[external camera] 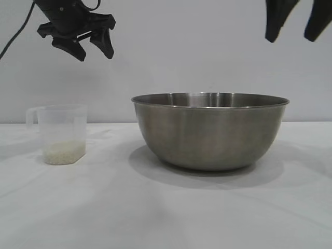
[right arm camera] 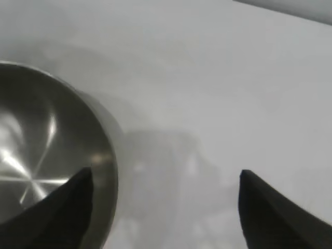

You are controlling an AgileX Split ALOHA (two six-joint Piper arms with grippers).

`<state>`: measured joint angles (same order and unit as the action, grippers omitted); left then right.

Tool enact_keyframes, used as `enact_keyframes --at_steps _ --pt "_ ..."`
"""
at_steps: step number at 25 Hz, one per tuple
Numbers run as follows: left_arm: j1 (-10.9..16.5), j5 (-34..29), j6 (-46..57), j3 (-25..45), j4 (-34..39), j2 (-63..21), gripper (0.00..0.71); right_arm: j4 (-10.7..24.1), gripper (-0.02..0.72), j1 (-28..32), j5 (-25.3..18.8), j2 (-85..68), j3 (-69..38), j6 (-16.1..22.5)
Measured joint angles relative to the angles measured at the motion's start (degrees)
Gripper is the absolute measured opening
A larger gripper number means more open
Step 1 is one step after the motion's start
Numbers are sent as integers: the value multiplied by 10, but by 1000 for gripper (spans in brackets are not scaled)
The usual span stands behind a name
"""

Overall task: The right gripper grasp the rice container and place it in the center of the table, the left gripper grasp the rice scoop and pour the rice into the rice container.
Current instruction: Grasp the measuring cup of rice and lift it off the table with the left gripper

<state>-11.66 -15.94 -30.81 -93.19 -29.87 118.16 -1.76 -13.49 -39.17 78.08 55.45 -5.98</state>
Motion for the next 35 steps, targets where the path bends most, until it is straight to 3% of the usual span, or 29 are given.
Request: enact_keyframes --at_steps 5,15,25,35 --pt "0 -3 0 0 5 0 470 0 494 0 -31 -156 -77 0" --pt "0 -5 0 0 7 0 470 -24 494 0 -202 -396 -126 0" --pt "0 -5 0 0 8 0 470 -25 494 0 -231 -619 -255 0" --pt "0 -7 0 0 13 0 470 -17 494 0 -256 -748 -274 0"
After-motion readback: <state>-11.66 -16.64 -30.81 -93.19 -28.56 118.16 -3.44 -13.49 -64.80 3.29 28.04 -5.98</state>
